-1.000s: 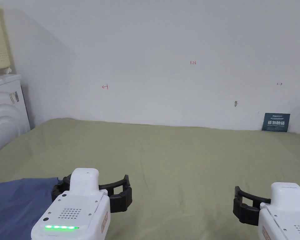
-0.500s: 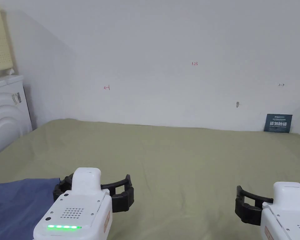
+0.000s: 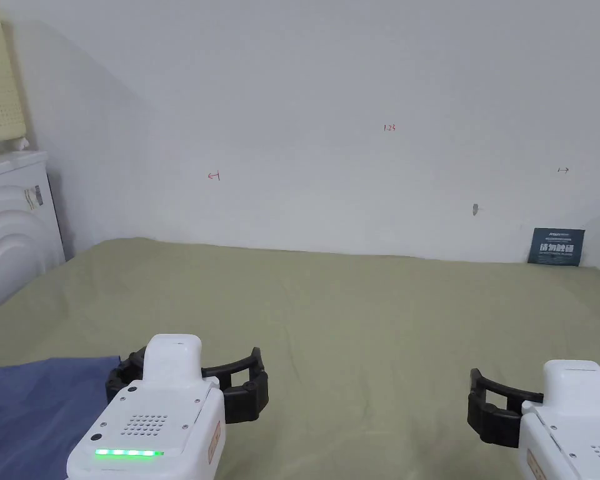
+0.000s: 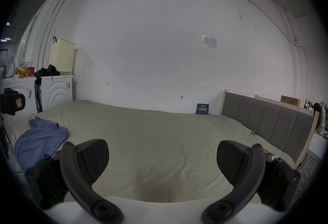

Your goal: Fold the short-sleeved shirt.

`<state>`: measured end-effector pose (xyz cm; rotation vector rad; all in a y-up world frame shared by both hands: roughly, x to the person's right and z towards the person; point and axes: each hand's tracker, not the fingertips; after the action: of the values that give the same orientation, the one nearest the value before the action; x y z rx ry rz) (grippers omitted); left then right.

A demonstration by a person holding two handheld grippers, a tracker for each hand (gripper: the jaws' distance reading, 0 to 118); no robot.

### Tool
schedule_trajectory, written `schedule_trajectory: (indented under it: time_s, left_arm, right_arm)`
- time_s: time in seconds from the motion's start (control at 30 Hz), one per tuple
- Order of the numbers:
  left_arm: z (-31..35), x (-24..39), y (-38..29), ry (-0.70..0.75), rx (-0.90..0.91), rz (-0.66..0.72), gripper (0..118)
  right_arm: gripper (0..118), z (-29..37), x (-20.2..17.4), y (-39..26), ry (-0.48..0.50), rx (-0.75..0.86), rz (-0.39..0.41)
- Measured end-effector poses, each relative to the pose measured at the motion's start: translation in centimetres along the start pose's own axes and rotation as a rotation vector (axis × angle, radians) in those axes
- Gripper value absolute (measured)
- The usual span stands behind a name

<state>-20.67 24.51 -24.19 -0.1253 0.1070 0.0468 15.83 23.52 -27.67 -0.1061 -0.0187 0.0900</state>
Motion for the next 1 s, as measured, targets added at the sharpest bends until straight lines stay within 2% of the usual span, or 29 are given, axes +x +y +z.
schedule_trajectory:
  time_s: [1.0]
  left_arm:
    - [0.36, 0.18, 0.0, -0.001, 0.0, -0.01, 118]
  right_arm:
    - [118, 0.24, 0.1, -0.18, -0.017, 0.007, 0.004]
